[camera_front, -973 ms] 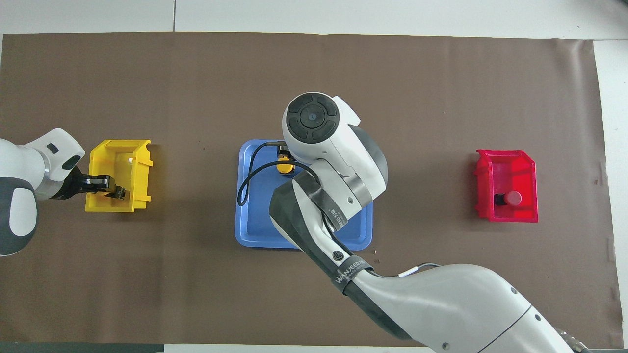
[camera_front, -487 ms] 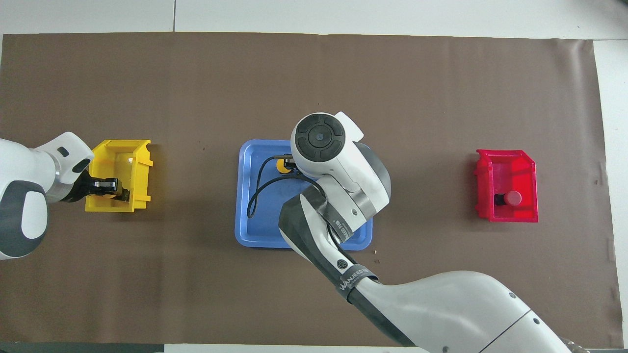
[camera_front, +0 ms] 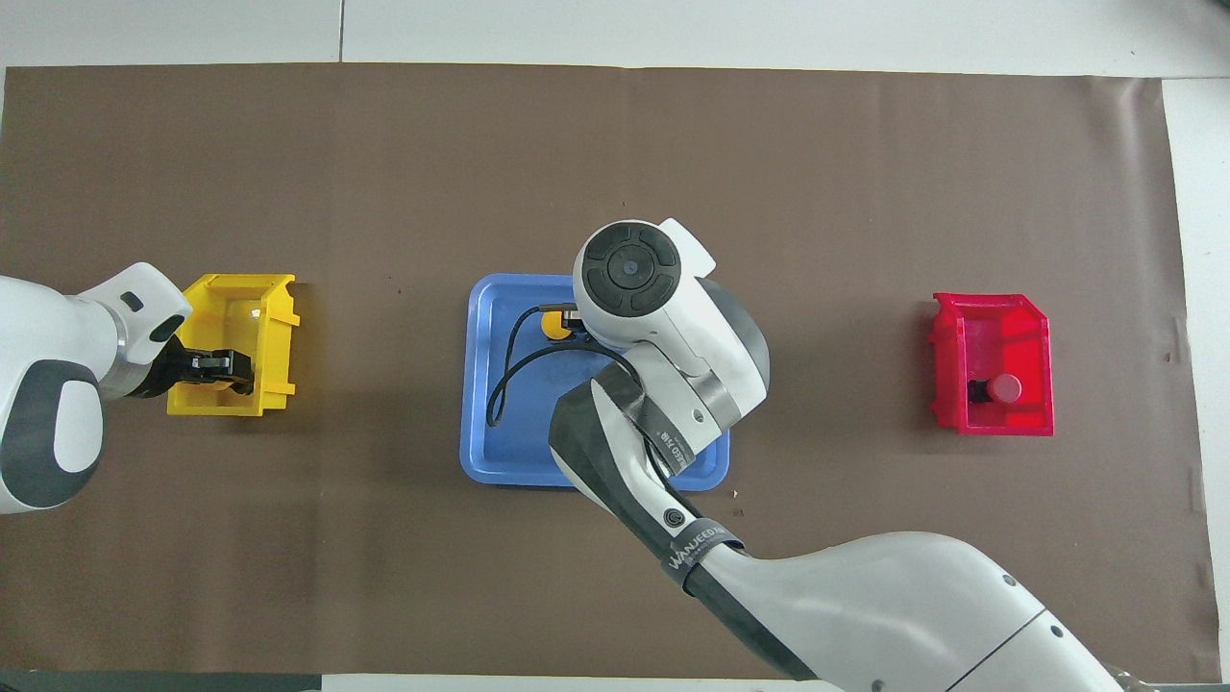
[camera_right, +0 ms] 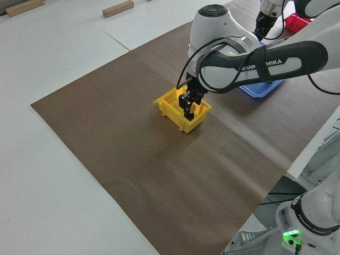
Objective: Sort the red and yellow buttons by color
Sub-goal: 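Grasp the second red button with the right gripper while the left gripper releases, then carry the red button into the red bin while the left gripper withdraws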
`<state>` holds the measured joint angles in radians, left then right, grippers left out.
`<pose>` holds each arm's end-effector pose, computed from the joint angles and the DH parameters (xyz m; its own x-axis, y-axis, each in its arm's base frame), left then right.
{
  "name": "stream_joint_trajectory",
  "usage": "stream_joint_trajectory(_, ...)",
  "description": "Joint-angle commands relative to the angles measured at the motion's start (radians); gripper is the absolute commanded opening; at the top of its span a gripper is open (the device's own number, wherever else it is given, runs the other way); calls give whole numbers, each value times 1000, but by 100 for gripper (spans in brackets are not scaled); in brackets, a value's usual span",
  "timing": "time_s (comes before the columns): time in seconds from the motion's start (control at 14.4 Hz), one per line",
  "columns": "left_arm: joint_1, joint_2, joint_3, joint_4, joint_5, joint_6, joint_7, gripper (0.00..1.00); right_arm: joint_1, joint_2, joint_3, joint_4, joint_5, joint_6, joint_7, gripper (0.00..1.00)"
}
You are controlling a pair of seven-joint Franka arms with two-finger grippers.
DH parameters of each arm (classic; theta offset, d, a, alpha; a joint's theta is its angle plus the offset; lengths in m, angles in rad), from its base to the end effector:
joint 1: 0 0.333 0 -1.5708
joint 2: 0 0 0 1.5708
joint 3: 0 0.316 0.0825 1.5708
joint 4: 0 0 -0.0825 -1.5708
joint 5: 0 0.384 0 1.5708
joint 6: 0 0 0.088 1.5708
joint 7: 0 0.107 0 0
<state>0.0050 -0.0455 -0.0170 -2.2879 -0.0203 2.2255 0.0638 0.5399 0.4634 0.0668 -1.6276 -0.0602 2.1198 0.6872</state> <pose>0.5061 -0.0067 0.3696 0.9979 -0.0634 -0.0160 -0.0631 -0.9979 0.0162 0.5635 0.3811 0.3557 0.9977 -0.0573 0.0373 -0.0573 -0.9984 -0.0016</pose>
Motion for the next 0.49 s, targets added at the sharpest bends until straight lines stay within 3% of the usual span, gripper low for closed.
stream_joint_trajectory(0.0,1,-13,6,37,-18,-13,2,62,-55,-23,10,98,-1,-146,-84,13)
stream_joint_trajectory(0.07,3,-2,6,89,-17,-76,7,64,-84,-54,8,107,0,-205,-168,13)
stream_joint_trajectory(0.21,-8,10,6,245,-13,-220,37,100,-206,-188,8,53,2,-285,-328,13)
stream_joint_trajectory(0.42,-13,32,-4,521,-1,-461,71,100,-438,-377,8,-105,69,-363,-718,13)
